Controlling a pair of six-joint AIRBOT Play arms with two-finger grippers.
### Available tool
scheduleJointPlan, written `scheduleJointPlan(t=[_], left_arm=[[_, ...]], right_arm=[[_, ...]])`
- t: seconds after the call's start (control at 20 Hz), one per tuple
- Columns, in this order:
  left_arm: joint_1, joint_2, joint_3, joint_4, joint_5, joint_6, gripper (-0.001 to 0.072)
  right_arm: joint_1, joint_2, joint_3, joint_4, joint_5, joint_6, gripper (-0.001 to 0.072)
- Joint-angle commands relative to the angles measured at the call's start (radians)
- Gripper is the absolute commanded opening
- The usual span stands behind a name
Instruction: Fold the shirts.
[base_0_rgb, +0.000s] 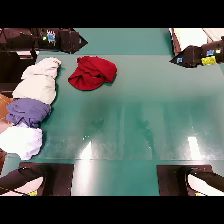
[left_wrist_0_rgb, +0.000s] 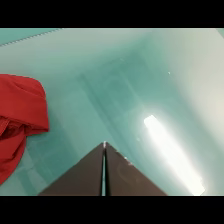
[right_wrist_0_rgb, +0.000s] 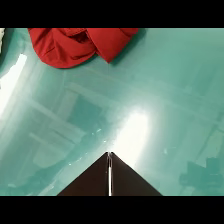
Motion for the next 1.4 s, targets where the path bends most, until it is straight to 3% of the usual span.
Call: scheduleJointPlan(t=[0.0, 0.55, 0.65, 0.75, 0.8, 0.85, 0.9, 1.1, 1.35], left_arm=[[0.000, 0.000, 0.000, 0.000, 0.000, 0.000, 0.0024], [0.000, 0.000, 0.000, 0.001, 0.001, 0.001, 0.0024], [-0.001, -0.001, 0.000, 0.001, 0.070, 0.001, 0.0025], [0.000, -0.006, 0.000, 0.026, 0.143, 0.061, 0.0027], [0.000, -0.016, 0.000, 0.069, 0.169, 0.080, 0.0141], [0.005, -0.038, 0.000, 0.113, 0.190, 0.058, 0.0413], [0.016, -0.068, 0.000, 0.145, 0.195, 0.006, 0.0508], [0.100, -0.288, 0.000, 0.163, 0.193, -0.125, 0.0509], [0.137, -0.589, 0.000, 0.077, 0.237, -0.135, 0.0509]], right_arm=[[0.001, 0.000, 0.001, 0.000, 0.000, 0.000, 0.0017], [0.001, 0.000, 0.001, 0.000, 0.000, 0.000, 0.0017], [0.001, 0.000, 0.001, 0.000, 0.000, 0.000, 0.0017], [0.001, 0.000, 0.001, 0.001, -0.034, 0.000, 0.0016], [0.001, 0.000, 0.001, 0.001, -0.050, 0.000, 0.0017], [0.001, 0.000, 0.001, 0.001, -0.058, 0.000, 0.0017], [0.001, 0.000, 0.001, 0.002, -0.058, 0.000, 0.0016], [0.001, 0.000, 0.000, 0.003, -0.056, 0.000, 0.0017], [0.001, 0.000, 0.000, 0.009, -0.054, 0.001, 0.0017]])
